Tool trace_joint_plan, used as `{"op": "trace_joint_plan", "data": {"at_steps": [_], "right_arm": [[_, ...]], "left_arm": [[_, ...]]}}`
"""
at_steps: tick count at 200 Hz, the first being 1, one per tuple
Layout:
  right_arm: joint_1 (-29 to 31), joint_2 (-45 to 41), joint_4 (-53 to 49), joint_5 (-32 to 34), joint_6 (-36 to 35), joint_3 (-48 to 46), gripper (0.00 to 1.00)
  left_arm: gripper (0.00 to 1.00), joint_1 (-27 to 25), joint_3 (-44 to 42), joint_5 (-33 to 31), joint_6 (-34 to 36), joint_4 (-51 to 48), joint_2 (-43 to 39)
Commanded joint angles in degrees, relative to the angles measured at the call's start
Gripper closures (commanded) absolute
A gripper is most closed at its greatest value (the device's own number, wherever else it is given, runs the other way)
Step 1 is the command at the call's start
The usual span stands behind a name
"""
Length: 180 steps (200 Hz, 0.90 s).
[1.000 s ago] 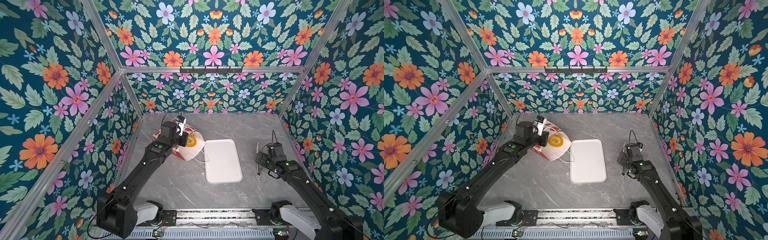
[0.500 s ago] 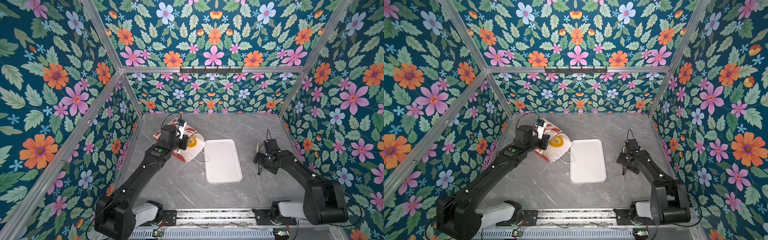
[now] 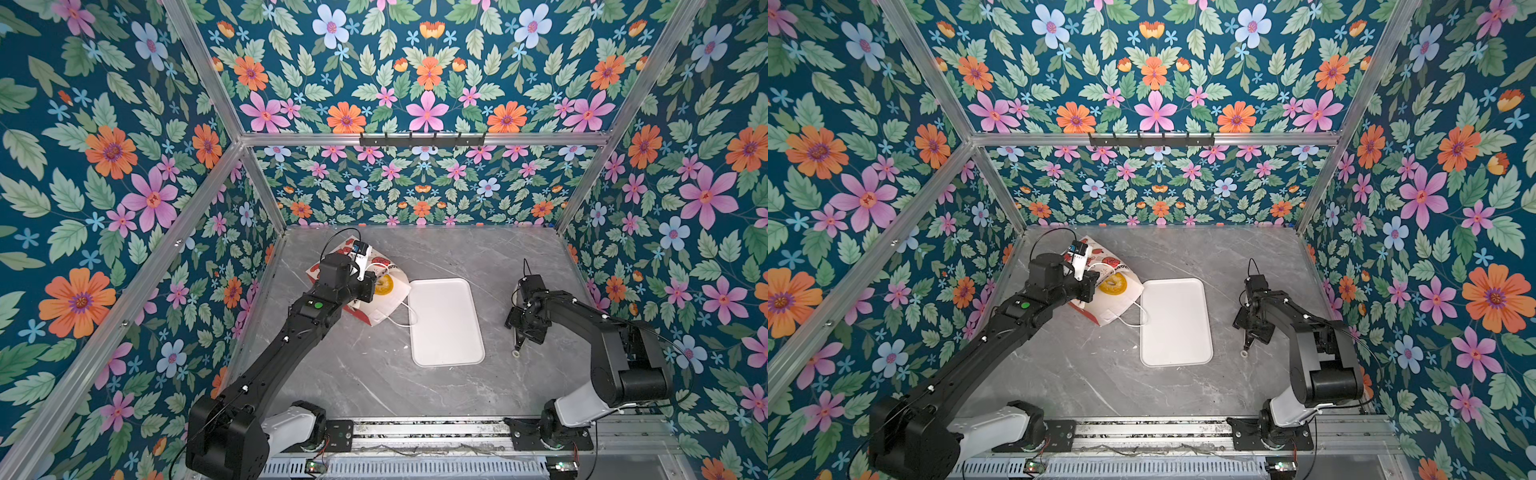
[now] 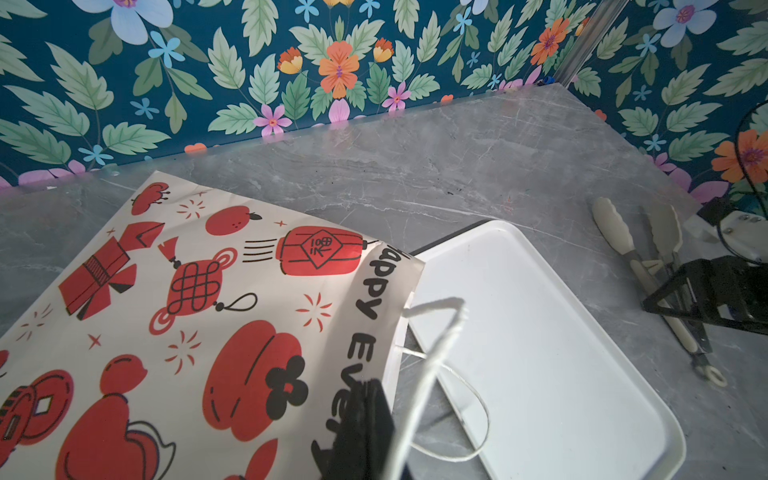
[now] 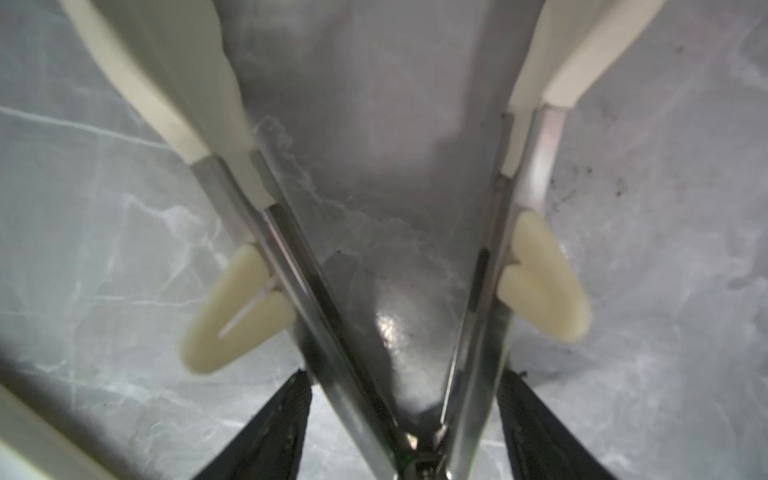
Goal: Take the fake bread out of the paper bag
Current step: 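Hold the tipped bag with the left gripper while the right gripper grasps the tongs, then carry the tongs with the right gripper toward the bag's opening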
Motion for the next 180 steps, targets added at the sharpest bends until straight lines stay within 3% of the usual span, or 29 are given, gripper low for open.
{"op": "trace_joint_plan", "data": {"at_steps": [1, 35, 77, 106, 128, 161, 180], "right_arm": [[-0.03, 0.61, 0.24, -1.38, 1.10, -0.72, 0.34], [-0.04, 0.19, 0.95, -1.39, 2.00, -2.21, 0.49], [-0.03, -1.66, 1.73, -0.52, 2.97, -3.85, 0.52], [0.02, -0.68, 2.07, -1.30, 2.86, -4.09, 0.77], [0.04, -1.24, 2.36, -1.30, 2.80, -4.70, 0.90], [0.85, -5.22, 1.48, -2.20, 1.93, -4.97, 0.98], [5.67, -7.96, -1.03, -2.83, -1.73, -2.77, 1.00]], "left_arm": [[1.00, 0.00, 0.09, 0.07, -0.33, 1.35, -0.17], [1.00, 0.00, -0.08, -0.06, -0.40, 1.34, -0.29], [1.00, 0.00, -0.26, 0.16, -0.57, 1.36, -0.67], [1.00, 0.00, -0.19, 0.30, -0.57, 1.49, -0.51], [1.00, 0.00, -0.17, 0.42, -0.62, 1.42, -0.60], [1.00, 0.02, -0.02, 0.16, -0.49, 1.28, -0.57], [1.00, 0.00, 0.02, 0.16, -0.50, 1.15, -0.54]]}}
